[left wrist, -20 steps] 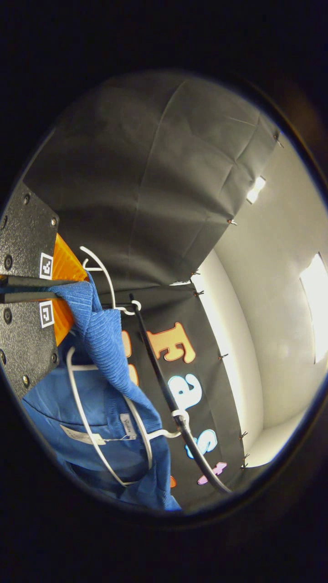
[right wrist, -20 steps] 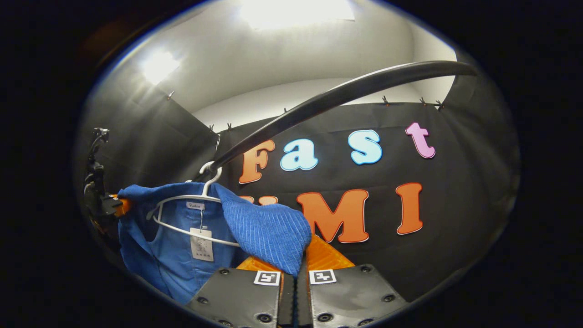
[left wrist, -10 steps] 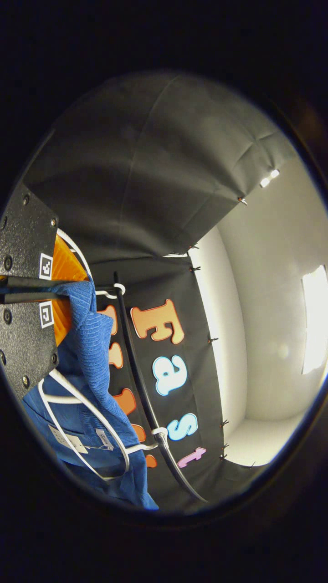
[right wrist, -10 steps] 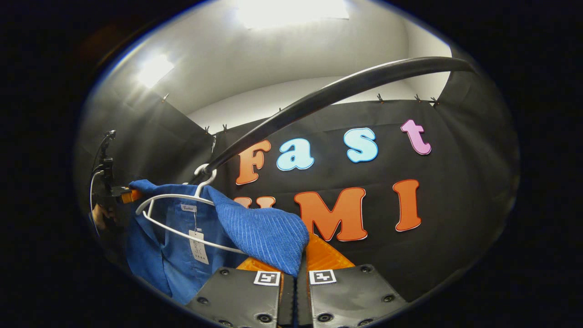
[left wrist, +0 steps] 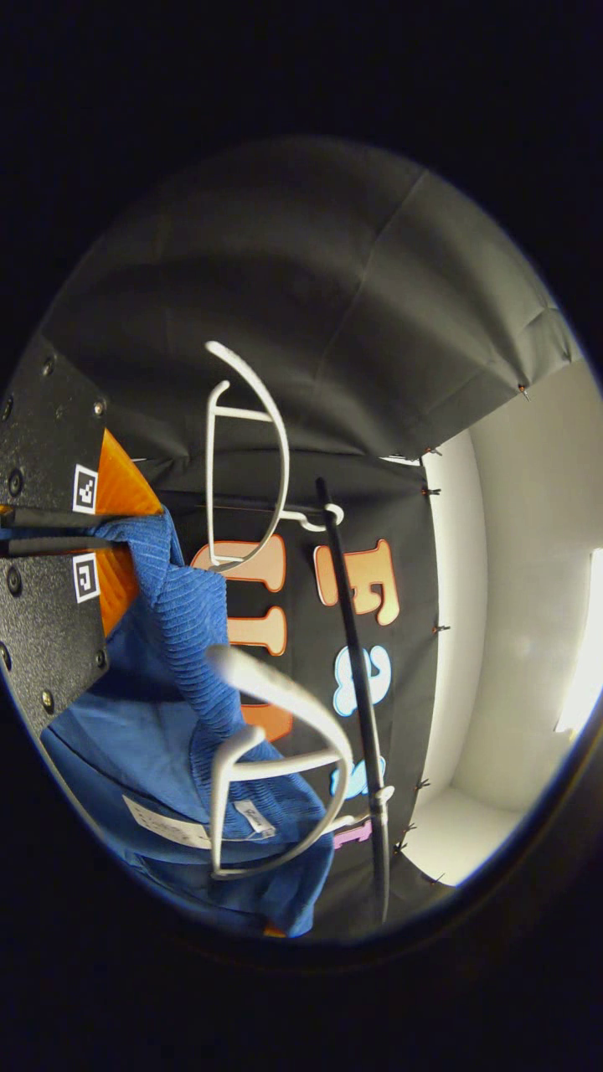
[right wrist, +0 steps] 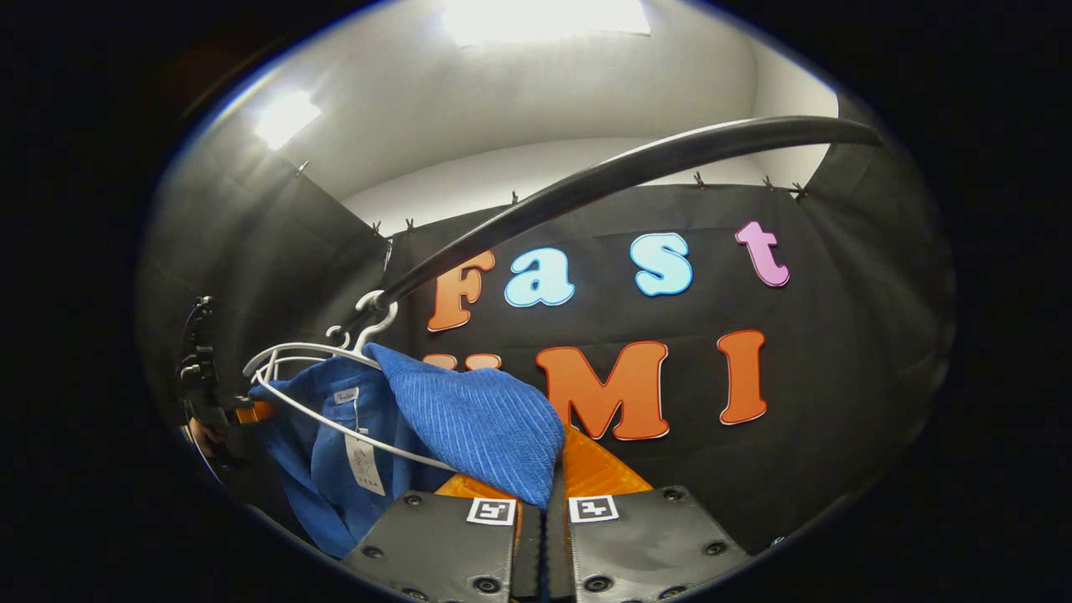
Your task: Grasp the clothes on the hanger with both hands and then place them into the laundry hamper below.
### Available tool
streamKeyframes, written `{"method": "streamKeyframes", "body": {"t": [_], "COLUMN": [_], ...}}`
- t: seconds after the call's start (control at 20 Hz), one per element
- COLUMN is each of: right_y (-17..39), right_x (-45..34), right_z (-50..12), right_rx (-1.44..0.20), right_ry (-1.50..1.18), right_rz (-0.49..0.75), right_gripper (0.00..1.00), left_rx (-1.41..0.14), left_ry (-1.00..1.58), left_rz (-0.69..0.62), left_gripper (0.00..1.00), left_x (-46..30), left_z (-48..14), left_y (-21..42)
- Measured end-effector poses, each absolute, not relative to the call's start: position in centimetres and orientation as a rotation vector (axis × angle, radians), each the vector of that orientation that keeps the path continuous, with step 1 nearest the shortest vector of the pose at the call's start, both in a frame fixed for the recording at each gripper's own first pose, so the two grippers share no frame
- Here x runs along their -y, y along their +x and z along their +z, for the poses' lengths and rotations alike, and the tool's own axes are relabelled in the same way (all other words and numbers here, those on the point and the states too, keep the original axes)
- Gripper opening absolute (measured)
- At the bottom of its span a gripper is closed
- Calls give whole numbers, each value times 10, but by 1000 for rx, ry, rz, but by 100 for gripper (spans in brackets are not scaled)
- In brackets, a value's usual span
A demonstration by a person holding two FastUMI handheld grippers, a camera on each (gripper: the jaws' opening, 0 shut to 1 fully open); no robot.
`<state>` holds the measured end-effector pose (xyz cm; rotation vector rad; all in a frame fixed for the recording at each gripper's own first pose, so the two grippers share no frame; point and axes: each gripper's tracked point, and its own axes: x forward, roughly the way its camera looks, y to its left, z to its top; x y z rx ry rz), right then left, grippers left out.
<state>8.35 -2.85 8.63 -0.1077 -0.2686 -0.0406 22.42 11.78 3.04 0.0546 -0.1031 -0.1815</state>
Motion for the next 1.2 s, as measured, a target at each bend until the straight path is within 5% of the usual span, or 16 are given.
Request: {"method": "streamKeyframes", "body": {"t": [1.2], "right_y": [115], "right_x": [158], "right_z": [19], "right_rx": [114], "right_ry": [-108], "right_rz": [-353], "right_gripper": [10], "left_rx": [5], "left_ry": [68], "left_rz": [-312], "left_gripper": [4], "left_x": [-2], "left_z": [-40], "left_y": [174]}}
